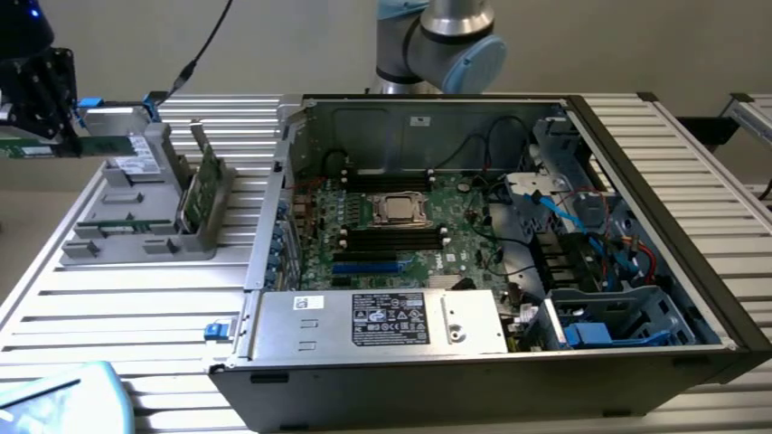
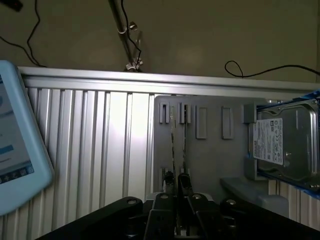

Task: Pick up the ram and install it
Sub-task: 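Pick up the ram and move it above insertion slot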

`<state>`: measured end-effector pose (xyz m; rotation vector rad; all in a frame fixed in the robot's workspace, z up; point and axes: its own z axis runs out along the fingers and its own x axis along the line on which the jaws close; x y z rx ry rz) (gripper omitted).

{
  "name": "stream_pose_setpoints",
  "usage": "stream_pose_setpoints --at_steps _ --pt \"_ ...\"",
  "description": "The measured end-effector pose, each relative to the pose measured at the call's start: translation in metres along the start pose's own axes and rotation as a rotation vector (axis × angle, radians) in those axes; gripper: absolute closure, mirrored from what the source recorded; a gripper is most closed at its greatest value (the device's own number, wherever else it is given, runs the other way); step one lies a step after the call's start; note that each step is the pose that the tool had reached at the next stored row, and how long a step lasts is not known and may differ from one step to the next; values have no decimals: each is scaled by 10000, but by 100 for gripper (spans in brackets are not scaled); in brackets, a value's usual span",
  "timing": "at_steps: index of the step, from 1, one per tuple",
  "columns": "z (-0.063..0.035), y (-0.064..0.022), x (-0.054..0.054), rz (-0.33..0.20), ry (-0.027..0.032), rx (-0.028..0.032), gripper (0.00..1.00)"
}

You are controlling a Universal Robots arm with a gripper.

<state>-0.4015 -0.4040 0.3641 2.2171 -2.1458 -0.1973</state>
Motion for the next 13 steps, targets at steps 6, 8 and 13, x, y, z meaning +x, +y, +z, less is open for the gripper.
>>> stream_pose_setpoints --at_steps 6,8,13 --pt "-80 -105 -2 11 -6 -187 85" --pt "-154 -125 -7 12 -6 -215 85" --pt "-357 -217 -16 13 -9 -237 85"
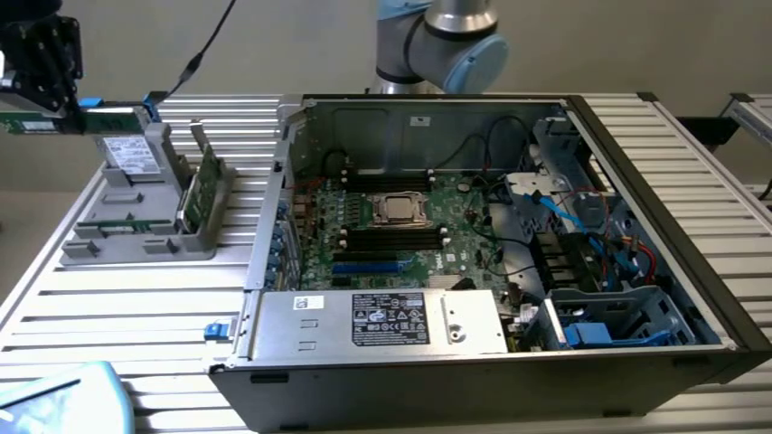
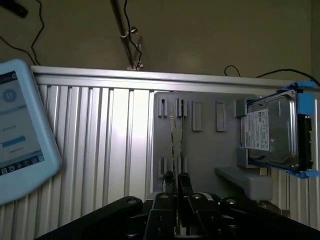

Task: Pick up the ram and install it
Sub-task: 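Pick up the ram and move it above insertion slot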

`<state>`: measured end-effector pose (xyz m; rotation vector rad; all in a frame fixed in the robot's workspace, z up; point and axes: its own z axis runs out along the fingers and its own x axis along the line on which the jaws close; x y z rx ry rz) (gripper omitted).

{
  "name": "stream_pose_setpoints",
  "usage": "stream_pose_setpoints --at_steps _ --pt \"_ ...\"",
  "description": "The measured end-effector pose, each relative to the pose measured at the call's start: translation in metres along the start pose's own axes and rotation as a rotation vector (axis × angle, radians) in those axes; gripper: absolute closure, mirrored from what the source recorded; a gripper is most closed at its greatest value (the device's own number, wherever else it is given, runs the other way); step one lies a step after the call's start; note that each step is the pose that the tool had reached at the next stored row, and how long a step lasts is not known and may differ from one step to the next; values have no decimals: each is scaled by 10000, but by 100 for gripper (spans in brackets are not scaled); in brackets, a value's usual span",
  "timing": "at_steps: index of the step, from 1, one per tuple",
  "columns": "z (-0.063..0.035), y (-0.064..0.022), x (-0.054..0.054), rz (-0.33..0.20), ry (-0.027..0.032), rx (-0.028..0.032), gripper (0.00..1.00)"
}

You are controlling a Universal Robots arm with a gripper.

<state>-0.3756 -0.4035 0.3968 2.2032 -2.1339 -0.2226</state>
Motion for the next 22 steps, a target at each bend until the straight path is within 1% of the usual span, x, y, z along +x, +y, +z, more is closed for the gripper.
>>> stream_pose_setpoints --at_steps 7,22 --pt "-205 -255 -1 1 2 -5 85" --pt "-487 -796 3 0 0 -5 85"
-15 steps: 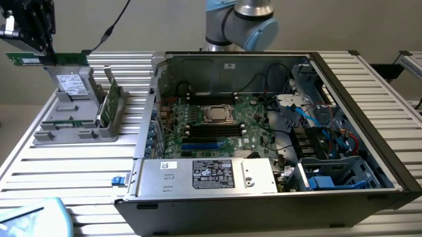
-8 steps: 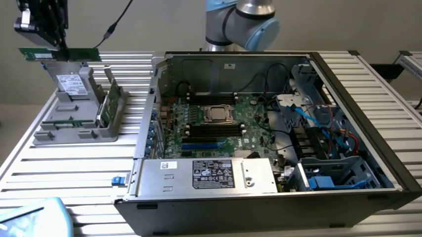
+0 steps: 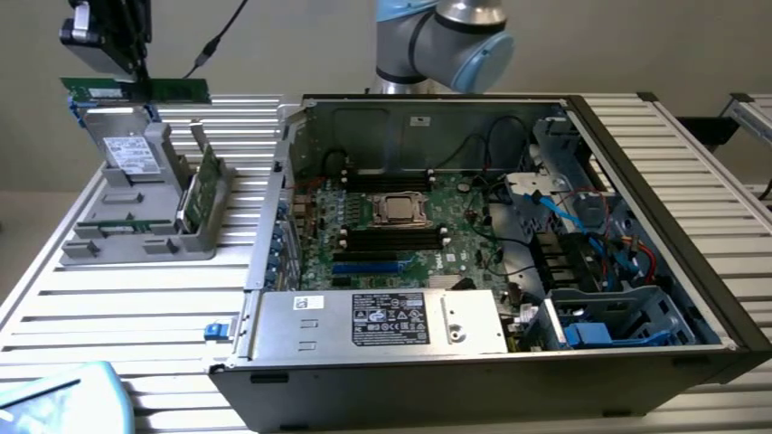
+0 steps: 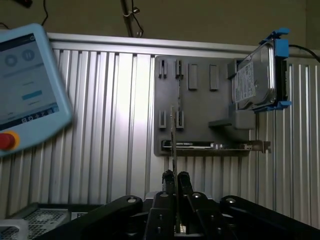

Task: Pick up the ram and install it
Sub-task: 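Pick up the ram and move it above insertion slot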

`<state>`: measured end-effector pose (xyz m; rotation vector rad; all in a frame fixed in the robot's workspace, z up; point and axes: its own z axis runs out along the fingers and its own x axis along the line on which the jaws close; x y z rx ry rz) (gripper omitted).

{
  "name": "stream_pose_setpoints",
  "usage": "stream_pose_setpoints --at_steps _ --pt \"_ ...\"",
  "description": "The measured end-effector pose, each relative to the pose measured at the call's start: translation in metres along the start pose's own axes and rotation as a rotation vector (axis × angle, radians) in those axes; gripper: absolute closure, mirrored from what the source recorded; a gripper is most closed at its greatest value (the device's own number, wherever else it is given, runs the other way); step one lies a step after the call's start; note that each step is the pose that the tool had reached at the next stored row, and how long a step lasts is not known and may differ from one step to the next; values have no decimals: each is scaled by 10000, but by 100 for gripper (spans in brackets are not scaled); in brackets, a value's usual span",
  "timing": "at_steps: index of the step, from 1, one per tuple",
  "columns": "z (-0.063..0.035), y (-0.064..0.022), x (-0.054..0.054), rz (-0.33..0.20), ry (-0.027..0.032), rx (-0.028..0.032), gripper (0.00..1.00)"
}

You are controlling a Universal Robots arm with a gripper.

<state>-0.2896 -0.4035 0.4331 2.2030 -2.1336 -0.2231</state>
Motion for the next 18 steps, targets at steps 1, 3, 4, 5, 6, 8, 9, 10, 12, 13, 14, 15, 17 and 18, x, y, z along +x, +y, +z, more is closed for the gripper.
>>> stream_pose_setpoints --at_steps 1,3,4,5,6,8,9,10,12,13,14,15,17,18 --pt "-16 -35 0 0 -1 0 85" --pt "-46 -108 1 -1 -4 1 85" --pt "-61 -142 2 0 -6 1 85" --pt "-76 -178 2 -1 -7 1 85" --pt "-92 -216 3 -1 -8 1 85" --pt "-119 -283 4 -1 -12 2 85" --pt "-135 -320 4 -2 -13 1 85" --pt "-150 -358 5 -2 -15 1 85" --pt "-180 -429 6 -2 -18 1 85" --pt "-195 -466 6 -2 -20 1 85" --pt "-210 -502 7 -3 -22 1 85" --pt "-225 -539 7 -3 -24 1 85" --pt "-251 -612 9 -5 -30 1 85" --pt "-264 -647 9 -4 -34 2 85"
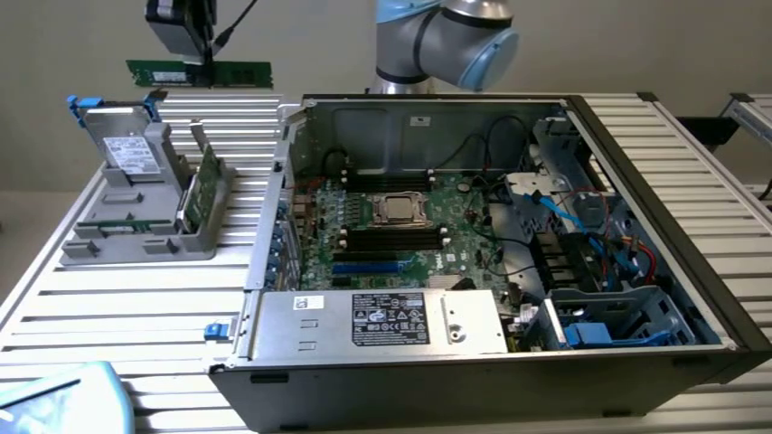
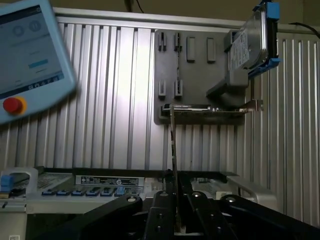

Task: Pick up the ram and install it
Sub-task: 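Pick up the ram and move it above insertion slot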

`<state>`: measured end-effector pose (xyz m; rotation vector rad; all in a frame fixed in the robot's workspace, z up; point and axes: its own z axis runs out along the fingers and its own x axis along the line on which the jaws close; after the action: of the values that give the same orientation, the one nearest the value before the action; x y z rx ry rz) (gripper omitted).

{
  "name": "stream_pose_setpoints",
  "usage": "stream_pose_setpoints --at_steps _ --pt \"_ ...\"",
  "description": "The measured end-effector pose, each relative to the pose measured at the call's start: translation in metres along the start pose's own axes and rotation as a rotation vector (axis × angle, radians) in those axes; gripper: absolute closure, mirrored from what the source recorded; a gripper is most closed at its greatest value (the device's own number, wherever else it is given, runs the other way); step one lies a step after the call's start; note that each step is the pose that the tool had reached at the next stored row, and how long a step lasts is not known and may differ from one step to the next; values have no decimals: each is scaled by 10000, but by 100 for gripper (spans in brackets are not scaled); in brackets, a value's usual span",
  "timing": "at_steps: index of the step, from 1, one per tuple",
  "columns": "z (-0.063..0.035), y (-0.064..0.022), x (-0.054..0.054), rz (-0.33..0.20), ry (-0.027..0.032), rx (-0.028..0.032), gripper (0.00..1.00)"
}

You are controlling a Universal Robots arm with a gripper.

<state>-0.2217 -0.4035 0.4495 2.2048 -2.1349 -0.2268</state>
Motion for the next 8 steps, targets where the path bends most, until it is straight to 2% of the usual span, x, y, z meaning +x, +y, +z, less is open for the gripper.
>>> stream_pose_setpoints --at_steps 8 --pt "-95 -319 6 -6 -32 0 85"
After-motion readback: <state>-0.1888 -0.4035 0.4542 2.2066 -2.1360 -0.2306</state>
